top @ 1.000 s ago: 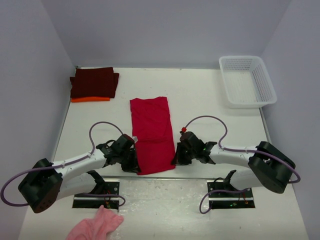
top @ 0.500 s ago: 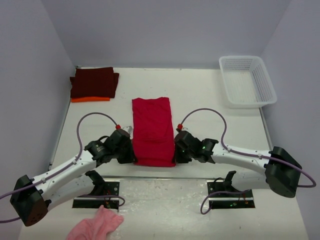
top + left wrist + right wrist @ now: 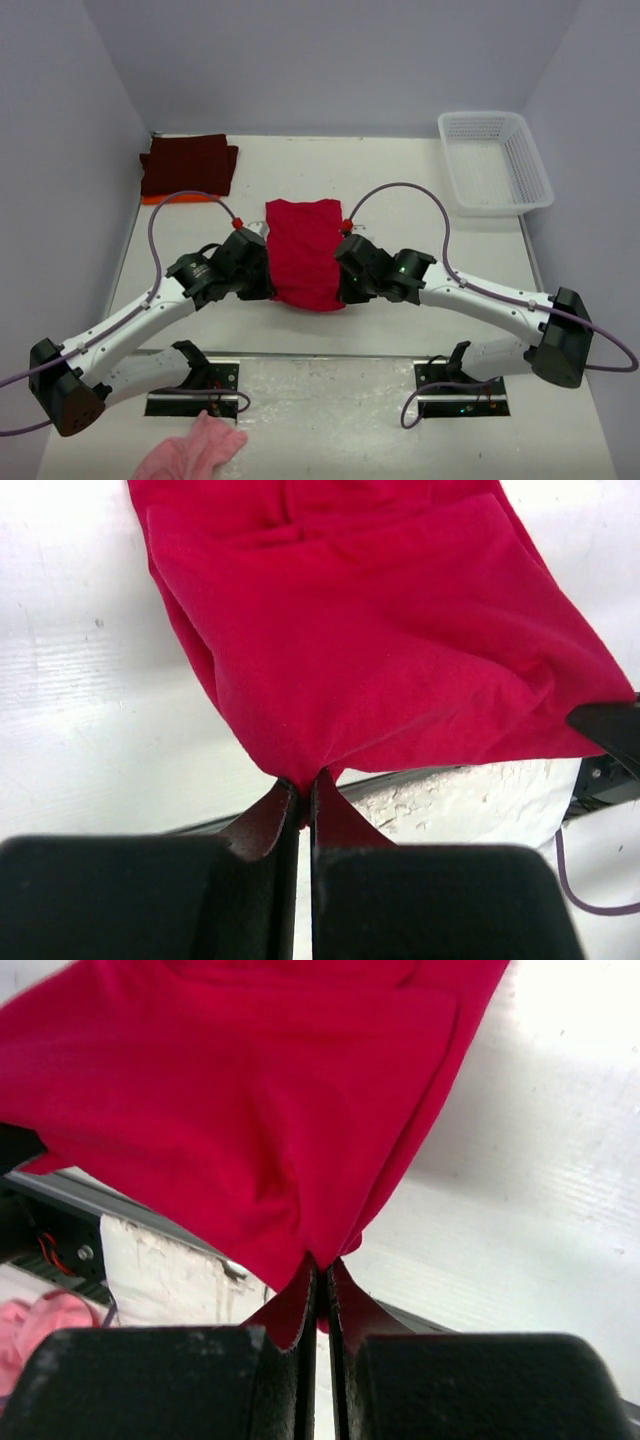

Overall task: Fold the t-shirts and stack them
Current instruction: Fold the long partially folded tshirt into a neat square

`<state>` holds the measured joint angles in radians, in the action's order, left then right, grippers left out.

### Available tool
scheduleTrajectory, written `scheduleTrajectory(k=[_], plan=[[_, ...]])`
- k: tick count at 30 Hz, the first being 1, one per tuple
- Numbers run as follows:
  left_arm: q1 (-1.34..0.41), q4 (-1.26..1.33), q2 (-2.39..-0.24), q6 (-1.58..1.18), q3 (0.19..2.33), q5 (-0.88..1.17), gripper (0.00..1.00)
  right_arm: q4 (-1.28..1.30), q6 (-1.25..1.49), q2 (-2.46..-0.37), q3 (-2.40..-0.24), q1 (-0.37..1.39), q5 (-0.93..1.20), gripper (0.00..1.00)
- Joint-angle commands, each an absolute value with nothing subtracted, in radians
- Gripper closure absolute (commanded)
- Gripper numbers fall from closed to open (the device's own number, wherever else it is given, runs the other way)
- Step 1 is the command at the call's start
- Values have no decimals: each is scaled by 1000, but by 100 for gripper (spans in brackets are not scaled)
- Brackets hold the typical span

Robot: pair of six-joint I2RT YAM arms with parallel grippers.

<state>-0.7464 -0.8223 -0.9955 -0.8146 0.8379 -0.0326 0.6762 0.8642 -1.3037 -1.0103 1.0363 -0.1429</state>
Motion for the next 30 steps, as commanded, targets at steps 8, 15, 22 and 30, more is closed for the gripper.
scheduleTrajectory(k=[8, 15, 22, 30], plan=[[-517, -726, -1242, -629, 1040, -5, 100, 707, 686, -1477, -1225, 826, -115, 100], [-379, -663, -1463, -542, 1175, 52, 100, 701, 559, -1702, -1454, 700, -11, 100], [-334, -589, -1764, -508, 1304, 97, 97, 736, 509, -1975, -1701, 595, 100, 100], [-328, -488, -1930, -444, 1434, 21, 75, 736, 479, -2167, -1899, 534, 156, 98]])
